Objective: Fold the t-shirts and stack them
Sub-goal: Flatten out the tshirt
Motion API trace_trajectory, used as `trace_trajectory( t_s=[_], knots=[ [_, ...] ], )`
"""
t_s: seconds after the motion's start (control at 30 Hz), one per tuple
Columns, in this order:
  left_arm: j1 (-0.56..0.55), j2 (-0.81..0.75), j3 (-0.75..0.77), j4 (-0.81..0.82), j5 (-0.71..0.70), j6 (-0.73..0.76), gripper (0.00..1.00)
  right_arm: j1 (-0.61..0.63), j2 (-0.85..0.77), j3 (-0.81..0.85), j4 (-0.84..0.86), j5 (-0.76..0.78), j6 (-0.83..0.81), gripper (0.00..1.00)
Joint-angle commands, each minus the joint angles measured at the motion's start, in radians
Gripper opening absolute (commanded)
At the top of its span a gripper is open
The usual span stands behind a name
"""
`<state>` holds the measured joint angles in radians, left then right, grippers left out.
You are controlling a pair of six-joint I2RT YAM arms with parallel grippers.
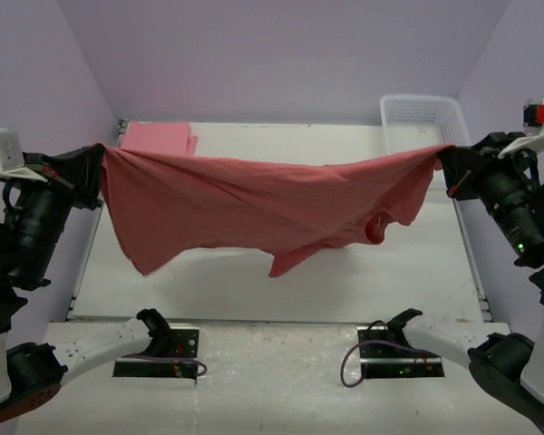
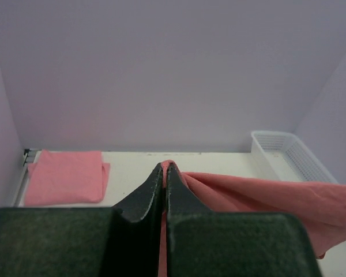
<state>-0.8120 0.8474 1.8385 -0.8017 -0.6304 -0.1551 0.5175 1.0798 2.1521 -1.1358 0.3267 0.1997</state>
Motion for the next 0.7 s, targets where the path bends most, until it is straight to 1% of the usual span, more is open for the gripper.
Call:
trace_trajectory(
  t_s=[0.0,0.13,0.27,0.37,0.47,0.53,0.6,0.63,0.67],
  knots=[
    [0.000,-0.002,0.034,0.027,0.119,0.075,0.00,0.004,0.006,0.067,-0.015,-0.035,-0.040,0.00],
    [0.000,-0.001,0.042,0.035,0.159,0.086,0.00,0.006,0.008,0.130,-0.005,-0.067,-0.052,0.00],
    [0.000,0.018,0.022,0.078,0.155,0.110,0.00,0.006,0.067,0.250,-0.007,-0.080,-0.072,0.00],
    [-0.001,0.054,0.068,0.091,0.150,0.126,0.00,0.004,0.103,0.336,0.019,-0.136,-0.094,0.00],
    [-0.001,0.076,0.111,0.096,0.185,0.126,0.00,0.006,0.112,0.354,0.066,-0.147,-0.121,0.00],
    [0.000,0.058,0.107,0.117,0.211,0.126,0.00,0.006,0.094,0.347,0.091,-0.173,-0.137,0.00],
    [0.000,0.027,0.088,0.133,0.230,0.129,0.00,0.006,0.057,0.275,0.154,-0.204,-0.160,0.00],
    [0.000,0.015,0.082,0.143,0.256,0.129,0.00,0.006,0.007,0.209,0.178,-0.212,-0.172,0.00],
    [0.002,-0.001,0.077,0.150,0.277,0.129,0.00,0.006,-0.020,0.180,0.221,-0.227,-0.180,0.00]
  ],
)
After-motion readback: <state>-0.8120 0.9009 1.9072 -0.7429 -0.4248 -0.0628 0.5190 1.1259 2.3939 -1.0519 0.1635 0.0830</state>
